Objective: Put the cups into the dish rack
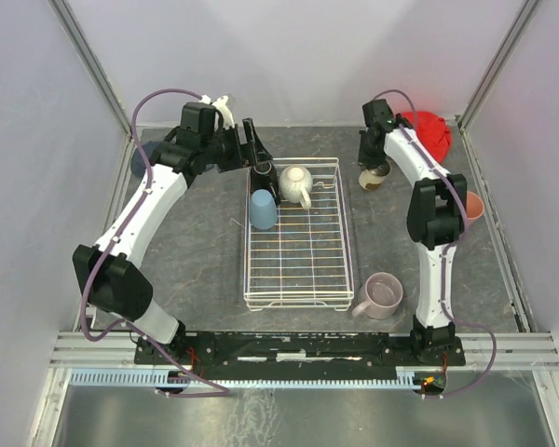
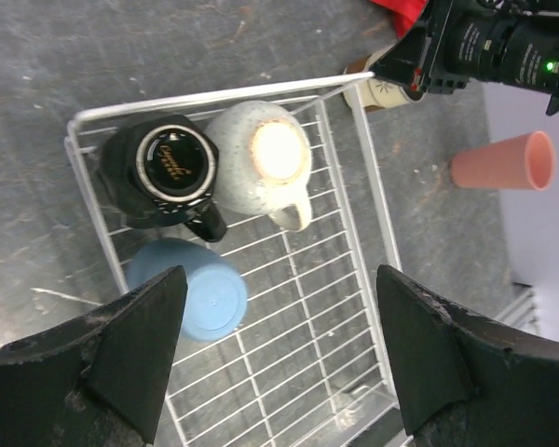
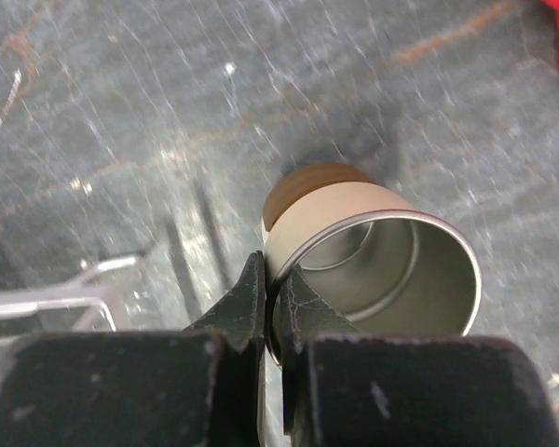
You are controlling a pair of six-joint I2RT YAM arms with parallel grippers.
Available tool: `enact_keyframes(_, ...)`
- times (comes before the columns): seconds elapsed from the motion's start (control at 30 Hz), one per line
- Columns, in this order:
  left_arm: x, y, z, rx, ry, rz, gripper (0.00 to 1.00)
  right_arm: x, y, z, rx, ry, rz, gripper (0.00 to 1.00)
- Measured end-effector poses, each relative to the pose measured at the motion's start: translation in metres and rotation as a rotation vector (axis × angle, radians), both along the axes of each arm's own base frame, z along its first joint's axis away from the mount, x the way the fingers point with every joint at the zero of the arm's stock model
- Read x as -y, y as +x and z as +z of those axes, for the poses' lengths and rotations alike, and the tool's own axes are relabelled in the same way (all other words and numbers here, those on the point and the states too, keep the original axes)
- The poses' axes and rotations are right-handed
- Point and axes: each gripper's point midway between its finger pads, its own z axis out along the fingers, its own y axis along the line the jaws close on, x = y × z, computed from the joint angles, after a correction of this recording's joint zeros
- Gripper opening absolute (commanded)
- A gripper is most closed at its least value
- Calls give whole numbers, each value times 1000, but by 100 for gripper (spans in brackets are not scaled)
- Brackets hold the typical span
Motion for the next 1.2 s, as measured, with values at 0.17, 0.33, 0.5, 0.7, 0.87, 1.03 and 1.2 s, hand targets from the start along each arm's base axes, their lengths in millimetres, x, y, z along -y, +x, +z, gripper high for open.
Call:
enact_keyframes(0.17, 23, -2, -9, -57, -169, -27, 87, 15, -33, 37, 16, 45, -17, 0)
enact_keyframes(0.33, 46, -8, -26, -155, -376, -30, 87, 16, -71, 122, 208, 248, -36, 1)
enact_keyframes(0.5, 60, -17, -31, -250, -576, -8, 90, -7, -104, 207, 425, 499, 9, 1)
enact_keyframes(0.7, 74, -30, 14, -231, -774, -34, 92, -54, -122, 240, 493, 852, 73, 1)
enact_keyframes(0.87, 85, -47, 57, -172, -866, -99, 92, -71, -125, 219, 419, 1048, 20, 1)
enact_keyframes(1.03, 88, -53, 71, -158, -906, -101, 93, -83, -124, 232, 428, 1185, 17, 1)
enact_keyframes(1.2, 84, -51, 59, -194, -923, -40, 94, -102, -130, 253, 450, 1257, 69, 1)
